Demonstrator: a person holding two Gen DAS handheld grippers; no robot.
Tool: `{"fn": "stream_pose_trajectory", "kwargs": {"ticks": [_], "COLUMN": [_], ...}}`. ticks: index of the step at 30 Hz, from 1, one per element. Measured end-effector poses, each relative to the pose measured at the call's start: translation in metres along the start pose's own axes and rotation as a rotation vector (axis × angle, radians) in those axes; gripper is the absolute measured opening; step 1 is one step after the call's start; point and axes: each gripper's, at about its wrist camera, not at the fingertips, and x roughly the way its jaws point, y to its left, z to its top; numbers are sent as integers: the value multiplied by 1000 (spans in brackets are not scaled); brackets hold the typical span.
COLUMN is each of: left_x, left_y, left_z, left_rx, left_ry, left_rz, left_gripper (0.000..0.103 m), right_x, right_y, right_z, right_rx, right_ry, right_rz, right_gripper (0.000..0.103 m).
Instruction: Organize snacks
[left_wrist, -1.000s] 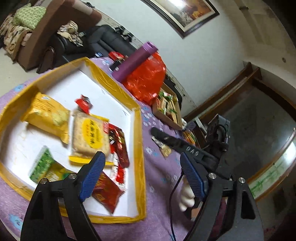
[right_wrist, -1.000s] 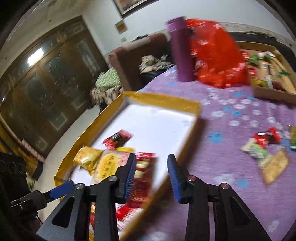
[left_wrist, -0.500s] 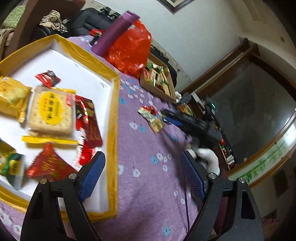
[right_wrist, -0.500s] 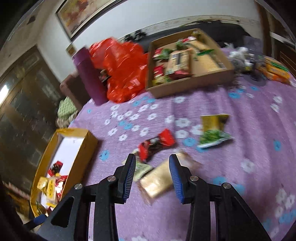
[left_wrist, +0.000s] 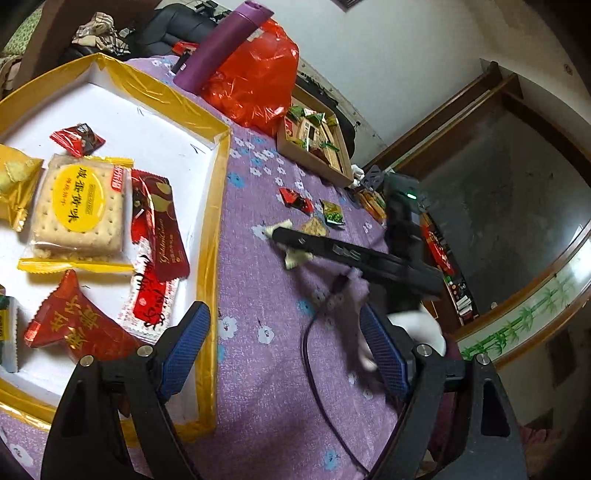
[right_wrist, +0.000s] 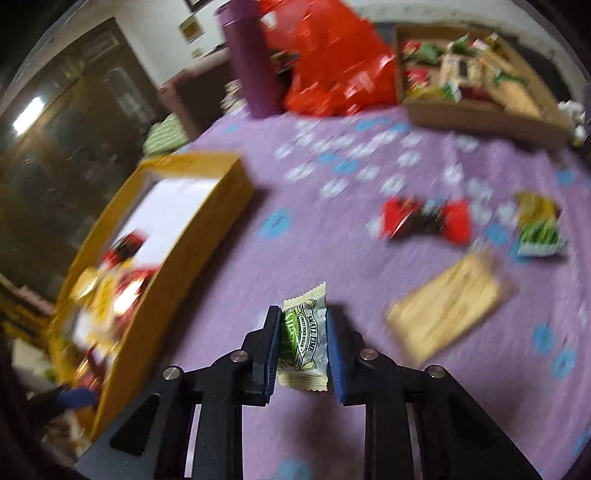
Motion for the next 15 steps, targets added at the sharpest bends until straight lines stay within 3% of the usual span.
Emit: {"fn": "stream_pose_trajectory", "kwargs": {"ticks": [3, 4, 5, 6, 10, 15], "left_x": [-1, -1, -1, -1, 2, 11], "left_y": [-3, -4, -4, -5, -16, -33], "left_z": [0, 0, 0, 0, -2, -7], "left_rx": [17, 18, 19, 21, 54, 110], "left_ry": [0, -1, -1, -2, 5, 40], "left_rz": [10, 9, 10, 11, 4, 9], "left_gripper": [84, 84, 84, 84, 84, 83], "right_x": [-27, -35, -44, -53, -56, -36], "right_y": [-13, -22, -33, -45, -87, -94], "right_z": [-12, -14, -14, -15, -10, 5], "right_rx": [74, 107, 144, 180, 287, 348], "right_ry": [-35, -56, -84, -115, -119, -119], "right_rz": [113, 120, 111, 80, -61, -101], "right_gripper": [30, 41, 50, 51, 53, 57]}}
